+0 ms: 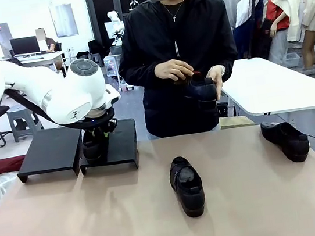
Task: Organize the shoes by placing them on the stand.
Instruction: Place the Shoe from the middle of the table onto the Shoes Stand, then pick up one Shoe and place it in the middle of the table.
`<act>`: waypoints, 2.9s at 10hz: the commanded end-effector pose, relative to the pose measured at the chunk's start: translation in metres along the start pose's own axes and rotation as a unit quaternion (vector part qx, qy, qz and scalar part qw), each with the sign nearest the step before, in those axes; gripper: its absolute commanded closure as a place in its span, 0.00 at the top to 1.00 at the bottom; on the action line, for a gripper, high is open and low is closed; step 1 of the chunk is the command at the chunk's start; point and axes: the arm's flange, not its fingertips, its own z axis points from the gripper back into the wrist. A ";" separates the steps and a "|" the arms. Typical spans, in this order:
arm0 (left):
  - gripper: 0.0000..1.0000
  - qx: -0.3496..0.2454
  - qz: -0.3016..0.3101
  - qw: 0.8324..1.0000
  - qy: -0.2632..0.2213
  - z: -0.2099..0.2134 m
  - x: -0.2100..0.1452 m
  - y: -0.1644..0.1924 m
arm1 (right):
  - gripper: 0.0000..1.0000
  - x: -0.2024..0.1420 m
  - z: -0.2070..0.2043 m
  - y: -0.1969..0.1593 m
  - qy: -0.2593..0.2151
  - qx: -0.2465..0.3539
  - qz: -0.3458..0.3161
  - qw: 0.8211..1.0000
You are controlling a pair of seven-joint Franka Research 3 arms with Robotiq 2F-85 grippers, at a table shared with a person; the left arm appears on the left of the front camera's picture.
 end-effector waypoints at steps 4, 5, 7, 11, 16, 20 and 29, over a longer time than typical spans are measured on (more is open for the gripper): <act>1.00 -0.013 -0.017 0.999 -0.047 0.076 -0.036 0.006 | 1.00 0.000 0.002 0.006 0.000 0.008 -0.006 1.000; 1.00 -0.053 -0.039 0.998 -0.011 0.113 -0.055 0.008 | 1.00 0.000 0.002 0.006 0.000 0.008 -0.006 1.000; 1.00 -0.151 -0.101 0.982 0.053 0.182 -0.103 0.023 | 1.00 0.000 0.002 0.006 0.000 0.008 -0.006 1.000; 1.00 -0.363 -0.056 0.929 0.042 0.247 -0.194 0.125 | 1.00 0.000 0.002 0.006 0.000 0.008 -0.006 1.000; 1.00 -0.477 0.254 0.841 -0.031 0.187 -0.297 0.227 | 1.00 0.000 0.002 0.006 0.000 0.008 -0.006 1.000; 1.00 -0.466 0.213 0.859 -0.009 0.237 -0.232 0.266 | 1.00 0.000 0.002 0.006 0.000 0.008 -0.006 1.000; 1.00 -0.466 0.213 0.859 -0.009 0.237 -0.232 0.266 | 1.00 0.000 0.002 0.006 0.000 0.008 -0.006 1.000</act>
